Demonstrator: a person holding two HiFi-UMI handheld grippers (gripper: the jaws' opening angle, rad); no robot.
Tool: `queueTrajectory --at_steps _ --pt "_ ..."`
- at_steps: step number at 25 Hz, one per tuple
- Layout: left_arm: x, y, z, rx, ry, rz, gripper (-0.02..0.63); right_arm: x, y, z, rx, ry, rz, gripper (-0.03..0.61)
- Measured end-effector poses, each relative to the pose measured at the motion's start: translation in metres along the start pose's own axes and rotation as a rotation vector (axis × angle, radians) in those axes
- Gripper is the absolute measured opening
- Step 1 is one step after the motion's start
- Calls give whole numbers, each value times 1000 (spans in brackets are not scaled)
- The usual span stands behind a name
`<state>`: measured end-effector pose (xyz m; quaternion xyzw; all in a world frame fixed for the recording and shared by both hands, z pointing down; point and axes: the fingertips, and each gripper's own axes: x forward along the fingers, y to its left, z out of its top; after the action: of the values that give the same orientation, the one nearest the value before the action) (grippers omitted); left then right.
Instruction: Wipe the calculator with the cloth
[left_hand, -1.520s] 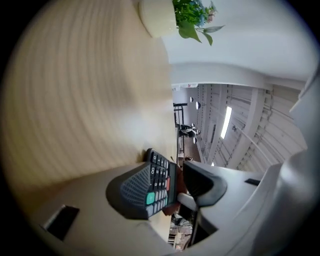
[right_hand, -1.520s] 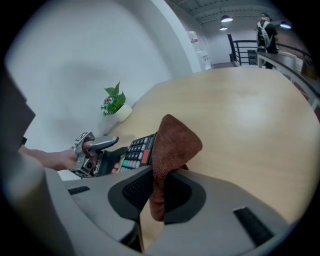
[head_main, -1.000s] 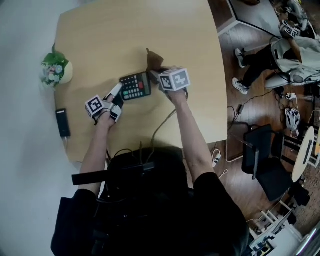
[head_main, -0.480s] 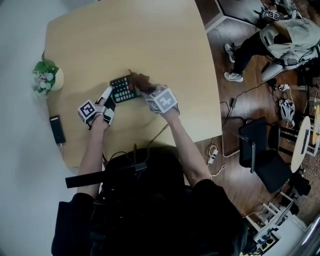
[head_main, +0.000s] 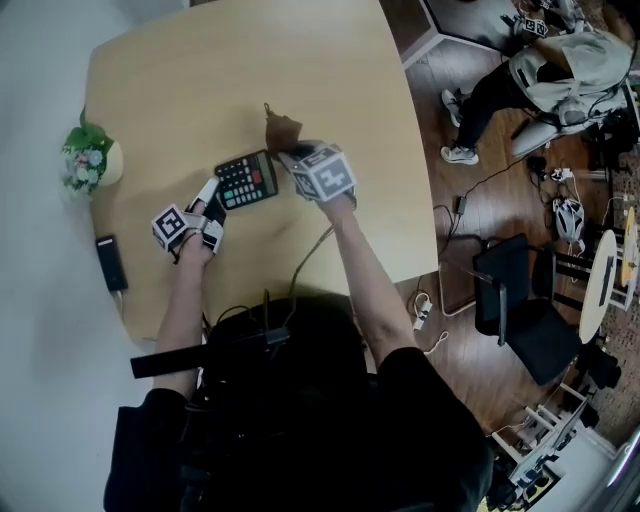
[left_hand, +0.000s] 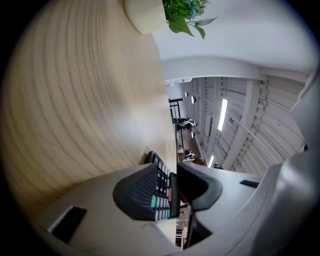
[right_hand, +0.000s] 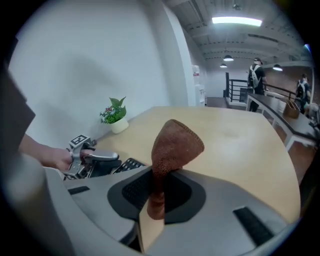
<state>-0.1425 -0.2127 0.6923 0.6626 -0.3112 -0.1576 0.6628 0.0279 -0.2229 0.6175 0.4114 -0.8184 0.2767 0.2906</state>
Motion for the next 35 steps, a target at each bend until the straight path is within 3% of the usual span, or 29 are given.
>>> queueTrajectory --at_steps 2,5,10,15,17,19,21,24,26,31,35 --pt "-1 2 1 -8 -4 3 114 33 -2 15 -70 36 30 49" --pt "-1 4 -1 -12 -6 11 112 57 4 -2 -126 147 73 49" --pt "1 -1 -2 -14 -5 21 110 19 30 -41 -71 155 97 49" --pt "-1 -2 -2 -15 -8 14 110 -18 86 -129 -39 264 192 49" --pt "0 -2 -2 -12 -4 13 110 -29 90 -147 -7 285 203 48" --pt "1 -3 -2 -6 1 12 110 -38 70 -133 18 246 150 48" --pt "1 -4 -3 -6 0 8 109 -38 40 -94 7 177 67 48" --pt "0 -2 -2 -8 -4 4 107 -10 5 -26 -83 67 -15 48" --pt "0 0 -2 -5 -4 9 107 17 -3 5 -150 52 -11 48" --pt "0 0 -5 -7 -3 19 103 53 11 -1 -285 179 61 48" --pt "0 2 -2 -5 2 11 103 30 36 -27 -257 188 67 48"
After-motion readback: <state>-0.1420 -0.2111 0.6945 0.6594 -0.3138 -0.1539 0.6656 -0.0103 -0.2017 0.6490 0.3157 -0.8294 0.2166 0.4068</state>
